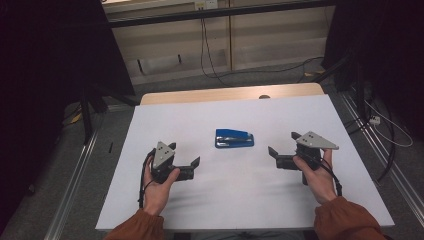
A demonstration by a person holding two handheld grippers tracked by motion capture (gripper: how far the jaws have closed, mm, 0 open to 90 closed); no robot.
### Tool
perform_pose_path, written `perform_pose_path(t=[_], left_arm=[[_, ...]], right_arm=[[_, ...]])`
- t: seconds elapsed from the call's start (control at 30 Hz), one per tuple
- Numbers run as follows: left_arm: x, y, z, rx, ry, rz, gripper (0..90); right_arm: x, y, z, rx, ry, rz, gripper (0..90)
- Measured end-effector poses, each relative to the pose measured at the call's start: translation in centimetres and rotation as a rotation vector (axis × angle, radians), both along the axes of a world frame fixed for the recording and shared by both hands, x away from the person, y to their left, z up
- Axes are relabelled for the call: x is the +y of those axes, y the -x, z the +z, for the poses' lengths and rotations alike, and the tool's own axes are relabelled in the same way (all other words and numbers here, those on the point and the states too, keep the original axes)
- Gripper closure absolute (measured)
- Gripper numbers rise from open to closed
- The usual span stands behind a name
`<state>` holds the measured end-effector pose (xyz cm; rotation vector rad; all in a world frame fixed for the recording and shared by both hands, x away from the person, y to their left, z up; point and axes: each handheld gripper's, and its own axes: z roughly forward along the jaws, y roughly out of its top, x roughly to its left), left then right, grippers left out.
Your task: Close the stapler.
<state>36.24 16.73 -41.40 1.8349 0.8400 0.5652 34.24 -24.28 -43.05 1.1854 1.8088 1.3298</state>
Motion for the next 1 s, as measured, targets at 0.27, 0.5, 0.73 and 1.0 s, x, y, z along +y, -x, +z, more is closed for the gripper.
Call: perform_pose_path(t=[0.27,0.5,0.73,1.0], left_arm=[[0.3,1.1,0.4,-0.035,-0.014,0.008,3.4],[1.4,2.0,0.2,-0.025,-0.004,0.024,3.5],[2.6,3.1,0.2,-0.034,0.032,0.042,3.3],[3.6,3.6,0.0,-0.028,0.059,0.078,3.3]], right_arm=[[-1.2,1.4,0.2,-0.012,-0.024,-0.044,2.6],[-2.1,2.6,0.2,-0.039,0.005,-0.080,2.7],[-2.8,4.0,0.0,-0.064,0.030,-0.114,3.0],[-3.6,5.2,-0.2,-0.068,0.044,-0.140,3.0]])
